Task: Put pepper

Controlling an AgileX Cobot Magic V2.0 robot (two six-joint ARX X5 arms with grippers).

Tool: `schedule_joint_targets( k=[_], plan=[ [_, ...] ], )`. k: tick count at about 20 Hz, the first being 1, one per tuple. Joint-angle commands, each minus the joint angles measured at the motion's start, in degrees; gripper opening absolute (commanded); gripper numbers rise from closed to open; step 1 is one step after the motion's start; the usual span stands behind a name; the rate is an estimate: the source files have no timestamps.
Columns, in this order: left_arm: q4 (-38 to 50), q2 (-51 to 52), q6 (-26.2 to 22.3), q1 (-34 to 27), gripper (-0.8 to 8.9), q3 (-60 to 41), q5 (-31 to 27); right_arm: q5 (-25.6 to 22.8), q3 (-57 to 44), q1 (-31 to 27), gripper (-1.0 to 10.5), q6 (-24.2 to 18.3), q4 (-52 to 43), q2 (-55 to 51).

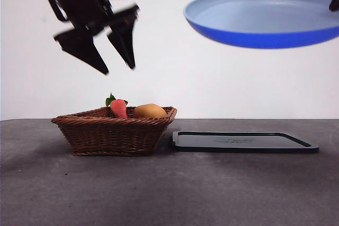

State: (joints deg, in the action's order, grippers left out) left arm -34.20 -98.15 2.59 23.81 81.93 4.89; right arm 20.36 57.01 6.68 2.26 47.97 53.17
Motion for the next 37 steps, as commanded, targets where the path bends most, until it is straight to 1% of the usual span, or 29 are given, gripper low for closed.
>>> schedule_joint_targets(
  k=[1,5,12,16,24,28,29,32,34,37],
  plan=[
    [0.6,-5.0,0.0,0.5,3.58,2.7,-1.9,0.1,1.2,0.0,0.1,1.2,-0.3,-0.5],
    [2.6,-11.0,0.0,0.6,3.57,3.6,-1.9,0.0,1.2,0.0,0.1,1.1,0.3,-0.7],
    [4.5,-16.9,0.7,1.4,3.57,3.6,-2.0,0.1,1.2,0.0,0.1,1.1,0.3,-0.7],
    [4.5,-17.2,0.7,1.6,3.57,3.6,-4.0,0.1,1.2,0.0,0.1,1.0,0.3,-0.7],
    [3.7,-18.8,0.9,2.9,3.48,3.6,-4.0,0.1,1.2,0.0,0.1,0.6,0.3,-0.7],
    [3.3,-18.9,2.2,2.8,3.47,3.6,-5.3,0.1,1.2,0.0,0.1,0.2,0.3,-0.7],
    [2.7,-18.9,2.3,2.8,3.27,3.6,-6.2,0.1,1.2,0.0,0.1,0.2,0.3,-0.7],
    [1.6,-18.9,2.3,2.8,1.97,3.6,-6.3,0.2,1.2,0.0,0.1,0.2,0.3,-0.7],
    [1.3,-18.9,2.4,2.8,1.33,3.6,-6.3,0.2,1.2,0.0,0.1,0.2,0.3,-0.7],
    [1.4,-18.6,2.5,2.8,1.21,3.6,-6.3,0.2,1.2,0.0,0.1,0.2,0.3,-0.7]
  ],
)
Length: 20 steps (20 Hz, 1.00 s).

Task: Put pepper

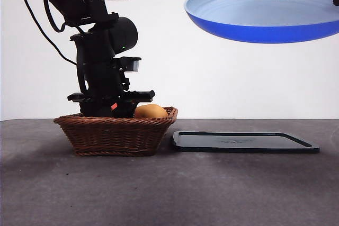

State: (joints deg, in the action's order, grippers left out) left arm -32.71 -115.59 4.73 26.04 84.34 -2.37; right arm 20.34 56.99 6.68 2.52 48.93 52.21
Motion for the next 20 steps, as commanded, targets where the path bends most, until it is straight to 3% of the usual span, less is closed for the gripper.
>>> schedule_joint_targets(
  k=[1,8,12,16,20],
  plan=[
    [-0.1,-0.8,1.0,0.6,1.21,1.2,1.0,0.2,1.2,0.0,0.1,0.0,-0.7,0.3],
    [-0.6,6.2,1.5,0.6,1.21,1.2,1.8,0.1,1.2,0.0,0.1,0.7,-0.7,1.5],
    [-3.1,12.9,1.7,0.7,1.21,1.2,8.7,-2.6,1.2,0.0,0.1,3.2,-1.1,8.3],
    [-5.6,18.7,1.6,2.8,1.21,1.2,16.1,-2.0,1.2,0.2,0.1,9.0,-4.9,20.0],
    [-7.2,18.6,1.0,7.7,1.21,1.2,18.9,5.8,1.2,1.1,0.1,15.5,-9.6,28.0]
  ],
)
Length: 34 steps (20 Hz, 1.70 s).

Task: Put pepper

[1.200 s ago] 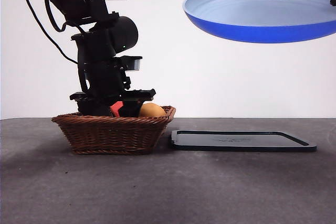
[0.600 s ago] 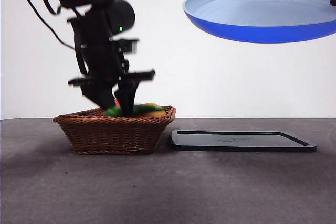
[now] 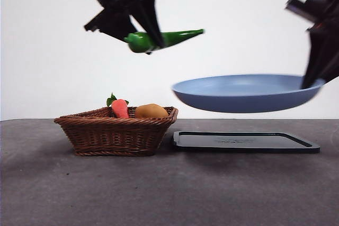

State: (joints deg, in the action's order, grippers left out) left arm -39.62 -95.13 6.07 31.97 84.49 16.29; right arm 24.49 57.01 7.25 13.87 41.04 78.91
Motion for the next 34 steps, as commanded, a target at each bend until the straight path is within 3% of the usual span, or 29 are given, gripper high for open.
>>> schedule_joint_targets(
  k=[1,9,15,18,21,28,34],
  plan=[
    [-0.5,-2.5,-0.9,3.4,1.22,1.0,0.2,2.4,1.2,0.5,0.1,4.9,-2.3,2.0],
    [2.9,-10.2,-3.1,10.4,1.22,1.0,-7.1,2.7,1.2,1.6,0.1,5.1,-1.3,2.1],
    [2.8,-11.4,-3.1,10.5,1.41,1.0,-7.2,2.7,1.2,2.2,0.1,4.7,-1.3,2.1],
    [2.0,-11.4,-3.1,10.5,2.31,1.0,-6.9,2.6,1.2,2.2,0.1,4.5,-1.1,2.1],
    [1.7,-11.0,-3.0,10.4,2.49,1.0,-6.8,2.6,1.2,2.2,0.1,4.5,-1.0,2.1],
    [-0.4,-2.3,-3.1,10.4,2.49,1.1,-7.1,2.4,1.2,1.2,0.1,4.3,-1.0,2.1],
    [-4.7,8.2,-3.8,10.3,2.47,1.1,-7.2,2.1,1.3,-4.9,0.1,7.6,-6.9,2.9]
  ],
)
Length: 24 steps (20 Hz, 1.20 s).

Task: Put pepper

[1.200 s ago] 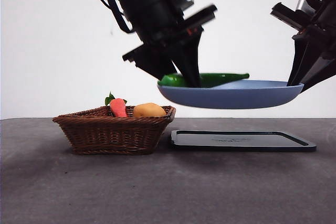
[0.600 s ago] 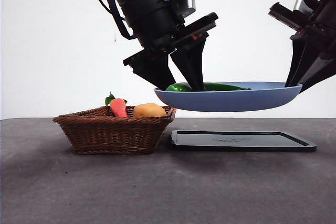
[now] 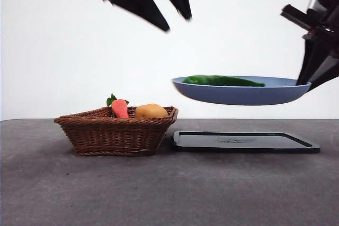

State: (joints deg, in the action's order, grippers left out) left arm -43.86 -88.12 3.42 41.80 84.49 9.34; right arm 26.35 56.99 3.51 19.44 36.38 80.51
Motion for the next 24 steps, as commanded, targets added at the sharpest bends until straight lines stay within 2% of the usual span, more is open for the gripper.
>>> schedule_joint_targets(
  k=[1,5,14,22,24],
  plan=[
    [-1.0,2.7,-1.2,0.5,2.47,1.1,-0.2,0.3,1.6,-2.4,0.1,2.7,-3.3,2.3],
    [-1.6,8.1,-1.1,0.5,2.47,1.1,-0.2,0.1,5.8,-5.0,0.1,3.2,-4.8,10.6],
    [-2.1,11.4,-1.0,0.5,2.47,1.1,-0.1,-1.2,17.7,-5.0,0.1,3.5,-7.2,28.4],
    [-1.6,11.4,-0.4,0.5,2.47,1.1,-0.2,-1.7,17.8,-5.0,0.1,2.5,-9.3,30.9],
    [-1.5,11.4,-0.4,0.5,2.47,1.1,-0.2,-2.9,17.8,-5.0,0.5,1.8,-9.0,30.9]
  ],
)
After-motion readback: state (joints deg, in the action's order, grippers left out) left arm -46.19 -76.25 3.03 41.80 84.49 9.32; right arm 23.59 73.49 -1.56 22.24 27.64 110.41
